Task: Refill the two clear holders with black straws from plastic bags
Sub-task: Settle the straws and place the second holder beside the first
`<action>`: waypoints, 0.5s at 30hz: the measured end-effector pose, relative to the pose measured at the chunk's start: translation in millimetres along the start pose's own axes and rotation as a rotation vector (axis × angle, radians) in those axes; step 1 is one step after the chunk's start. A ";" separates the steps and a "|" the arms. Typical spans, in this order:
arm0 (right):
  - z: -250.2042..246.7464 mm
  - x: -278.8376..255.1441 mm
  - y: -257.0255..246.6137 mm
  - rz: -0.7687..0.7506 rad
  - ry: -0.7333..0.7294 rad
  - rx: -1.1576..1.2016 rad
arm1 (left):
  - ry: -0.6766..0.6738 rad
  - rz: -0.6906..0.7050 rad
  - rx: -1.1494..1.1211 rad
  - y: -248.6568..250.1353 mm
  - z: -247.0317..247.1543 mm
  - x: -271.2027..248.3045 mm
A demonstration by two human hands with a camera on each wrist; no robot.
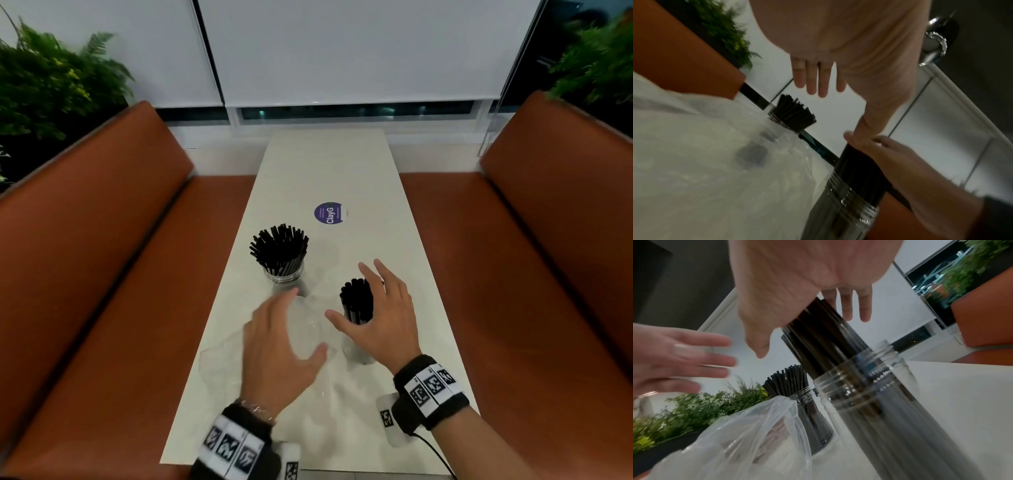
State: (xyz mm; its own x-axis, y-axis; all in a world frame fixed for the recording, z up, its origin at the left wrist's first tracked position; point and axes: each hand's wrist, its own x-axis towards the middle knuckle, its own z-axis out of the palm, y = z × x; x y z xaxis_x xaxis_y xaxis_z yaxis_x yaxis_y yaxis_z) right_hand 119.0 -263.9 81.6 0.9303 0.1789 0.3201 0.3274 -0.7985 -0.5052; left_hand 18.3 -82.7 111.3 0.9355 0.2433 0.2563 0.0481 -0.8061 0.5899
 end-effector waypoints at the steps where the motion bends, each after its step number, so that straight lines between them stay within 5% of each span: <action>1: 2.0 2.2 -3.4 -0.011 -0.002 -0.034 | -0.101 -0.002 0.070 1.8 12.4 5.1; 9: 17.4 21.2 -0.6 -0.086 -0.019 -0.106 | -0.722 -0.221 0.417 -52.8 102.3 11.1; 11: 18.4 23.5 2.5 -0.095 0.001 -0.097 | -0.657 -0.230 0.362 -53.7 103.9 7.7; 15: 17.9 28.0 4.6 -0.075 0.028 -0.084 | -0.253 -0.130 0.151 -18.4 81.8 20.3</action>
State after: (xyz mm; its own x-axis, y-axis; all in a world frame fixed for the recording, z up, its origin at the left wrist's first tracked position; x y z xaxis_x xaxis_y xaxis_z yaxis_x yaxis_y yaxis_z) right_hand 149.5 -252.3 73.9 0.8983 0.2249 0.3775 0.3799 -0.8291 -0.4101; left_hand 65.0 -107.1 43.0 0.9746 0.2228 -0.0231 0.2063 -0.8527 0.4799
